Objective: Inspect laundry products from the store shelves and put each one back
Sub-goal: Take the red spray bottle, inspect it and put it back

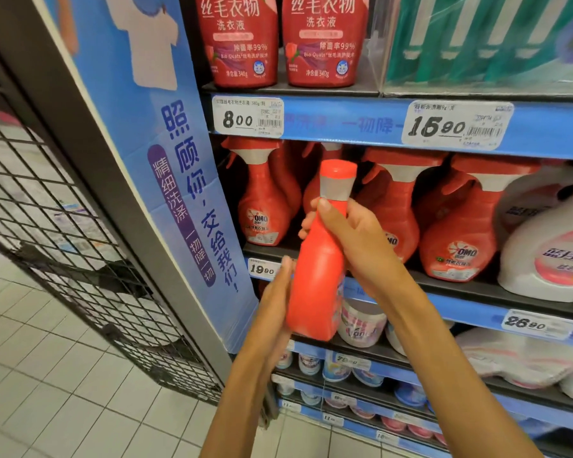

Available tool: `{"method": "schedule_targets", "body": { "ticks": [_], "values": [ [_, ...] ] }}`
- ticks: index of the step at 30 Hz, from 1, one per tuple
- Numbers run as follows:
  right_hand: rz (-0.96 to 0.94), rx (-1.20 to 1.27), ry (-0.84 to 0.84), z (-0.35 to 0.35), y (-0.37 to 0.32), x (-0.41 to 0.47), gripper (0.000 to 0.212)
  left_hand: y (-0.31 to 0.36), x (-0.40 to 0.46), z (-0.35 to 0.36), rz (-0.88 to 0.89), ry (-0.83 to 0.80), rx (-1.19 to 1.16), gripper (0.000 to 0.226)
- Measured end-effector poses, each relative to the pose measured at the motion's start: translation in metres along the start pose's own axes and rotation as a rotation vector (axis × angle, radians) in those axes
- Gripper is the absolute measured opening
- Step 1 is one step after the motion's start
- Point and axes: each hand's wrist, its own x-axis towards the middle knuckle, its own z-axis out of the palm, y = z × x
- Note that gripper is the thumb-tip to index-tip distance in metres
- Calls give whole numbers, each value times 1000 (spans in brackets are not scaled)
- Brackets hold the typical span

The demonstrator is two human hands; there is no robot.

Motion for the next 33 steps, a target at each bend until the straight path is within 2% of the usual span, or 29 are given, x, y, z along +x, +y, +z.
{"method": "schedule_targets", "body": {
  "ticks": [2, 5, 9, 11, 14, 18, 20, 22, 24, 26, 28, 30, 33],
  "values": [
    [-39, -136, 99, 4, -1, -2, 18, 2, -1, -1, 79, -1, 55, 73],
    [-5, -233, 139, 5, -5, -3, 31, -2, -7, 0, 125, -50, 87, 83],
    [154, -44, -98, -8, -10, -2, 39, -5, -13, 6, -15, -81, -285, 77],
    [170, 99, -184, -11, -9, -4, 43, -4, -13, 6, -65, -110, -336, 73],
    [88, 288, -172, -13, -6, -6, 38, 1, -15, 0, -47, -117, -223, 59],
    [-67, 164, 18, -10, -4, -7, 29, 3, -14, 4, 39, 5, -15, 51],
    [-94, 112, 53, -9, -3, -8, 19, 2, -14, 9, 63, 11, 2, 51],
    [-78, 154, 14, -8, -6, -10, 23, 0, -13, 8, 9, -18, -70, 47],
    [-52, 235, -83, -10, -10, -10, 41, -3, -15, 8, -91, -52, -151, 50],
    [-41, 223, -151, -10, -12, -12, 37, -9, -20, 10, -185, -117, -151, 63],
    [-16, 121, -105, -10, -9, -15, 25, -13, -22, 9, -171, -111, -94, 58],
    [6, -6, -15, -10, -4, -16, 18, -7, -24, 8, -75, -89, -33, 58],
    [110, -64, 89, -11, -3, -13, 27, 5, -27, 8, -19, -111, 117, 66]
  ]
}}
